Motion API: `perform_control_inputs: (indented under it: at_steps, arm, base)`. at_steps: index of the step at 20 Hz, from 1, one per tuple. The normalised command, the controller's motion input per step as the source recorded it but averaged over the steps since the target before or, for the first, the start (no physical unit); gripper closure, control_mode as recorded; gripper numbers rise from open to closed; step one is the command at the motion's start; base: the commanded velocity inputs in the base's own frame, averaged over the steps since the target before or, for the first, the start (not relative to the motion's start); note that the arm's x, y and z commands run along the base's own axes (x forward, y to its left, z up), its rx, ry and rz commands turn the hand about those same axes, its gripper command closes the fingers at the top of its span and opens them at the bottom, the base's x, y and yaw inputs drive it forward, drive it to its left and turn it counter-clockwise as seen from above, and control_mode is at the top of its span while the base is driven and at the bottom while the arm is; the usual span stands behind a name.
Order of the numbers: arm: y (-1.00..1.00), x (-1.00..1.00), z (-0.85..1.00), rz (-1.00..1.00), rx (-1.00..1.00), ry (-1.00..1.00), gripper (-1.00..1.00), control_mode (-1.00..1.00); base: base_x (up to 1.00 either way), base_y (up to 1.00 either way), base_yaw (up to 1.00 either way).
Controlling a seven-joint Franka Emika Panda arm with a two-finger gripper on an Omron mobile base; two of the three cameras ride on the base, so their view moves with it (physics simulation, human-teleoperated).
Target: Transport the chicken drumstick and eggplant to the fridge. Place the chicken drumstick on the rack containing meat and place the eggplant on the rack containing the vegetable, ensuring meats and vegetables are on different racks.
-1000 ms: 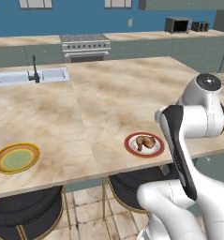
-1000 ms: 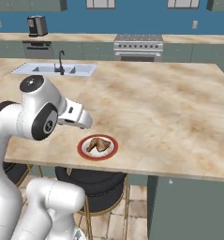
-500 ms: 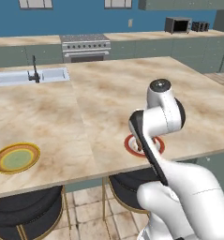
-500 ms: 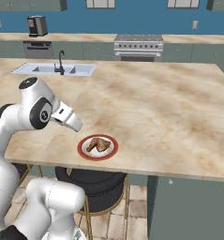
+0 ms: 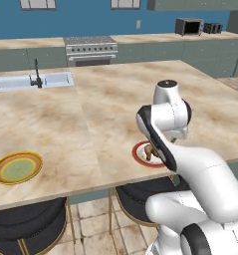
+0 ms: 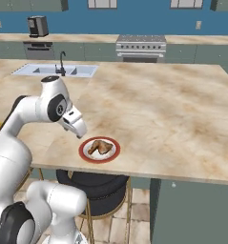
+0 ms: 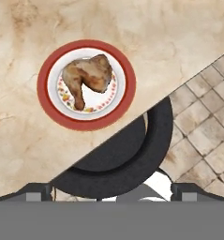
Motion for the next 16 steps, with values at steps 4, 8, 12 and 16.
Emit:
perform_control_inputs:
  at_steps: [4, 8, 12, 16]
  arm:
    - [0.00, 0.13, -0.41, 0.00, 0.11, 0.06, -1.00, -1.00]
    - [0.00, 0.06, -0.32, 0.00, 0.00, -0.03, -1.00, -1.00]
    - [0.00, 0.13, -0.23, 0.00, 0.00, -0.05, -1.00, -1.00]
    - [0.00, 0.03, -0.29, 0.00, 0.00, -0.09, -1.00, -1.00]
  base:
    - [0.00, 0.00, 0.00]
    - [0.00, 0.00, 0.00]
    - [0.00, 0.00, 0.00]
    - [0.00, 0.00, 0.00]
